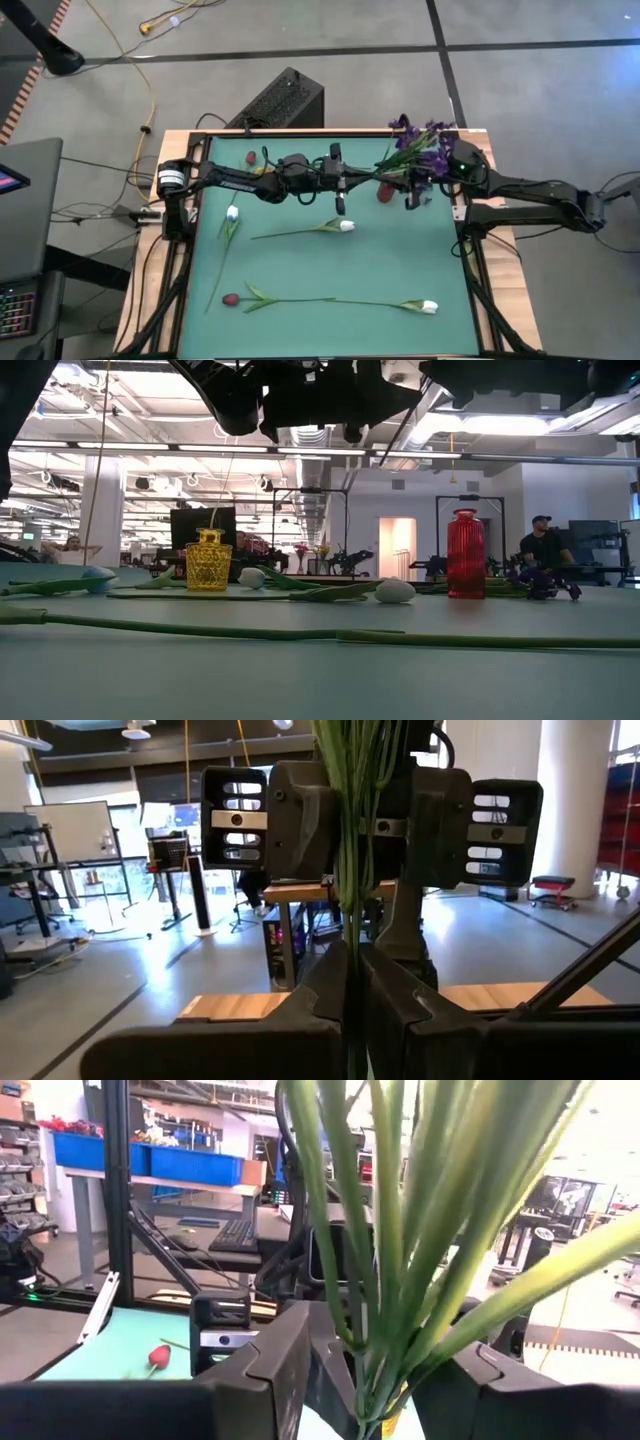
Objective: Sort flowers into vase by color
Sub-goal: Put the bottom violet flowers into the red vase
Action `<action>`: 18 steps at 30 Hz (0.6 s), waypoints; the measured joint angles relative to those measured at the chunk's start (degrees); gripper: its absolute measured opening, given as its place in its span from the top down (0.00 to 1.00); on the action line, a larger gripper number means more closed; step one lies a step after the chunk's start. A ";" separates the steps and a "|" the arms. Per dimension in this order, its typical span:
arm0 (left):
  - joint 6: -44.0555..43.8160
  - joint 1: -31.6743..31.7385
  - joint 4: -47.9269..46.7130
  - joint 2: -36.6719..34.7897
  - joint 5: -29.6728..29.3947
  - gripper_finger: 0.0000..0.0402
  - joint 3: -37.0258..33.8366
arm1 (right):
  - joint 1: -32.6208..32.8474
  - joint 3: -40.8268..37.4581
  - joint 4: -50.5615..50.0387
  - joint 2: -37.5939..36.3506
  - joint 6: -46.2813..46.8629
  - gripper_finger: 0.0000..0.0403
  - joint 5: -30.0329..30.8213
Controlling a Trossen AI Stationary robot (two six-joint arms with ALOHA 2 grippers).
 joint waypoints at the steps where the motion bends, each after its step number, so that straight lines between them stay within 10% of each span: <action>1: 0.00 0.00 0.00 0.00 0.00 1.00 0.00 | -0.01 0.00 -0.11 0.02 0.03 0.57 0.23; 18: 0.72 0.00 0.03 0.02 -0.91 0.96 0.00 | -0.01 0.00 -0.43 0.00 -0.01 0.69 1.48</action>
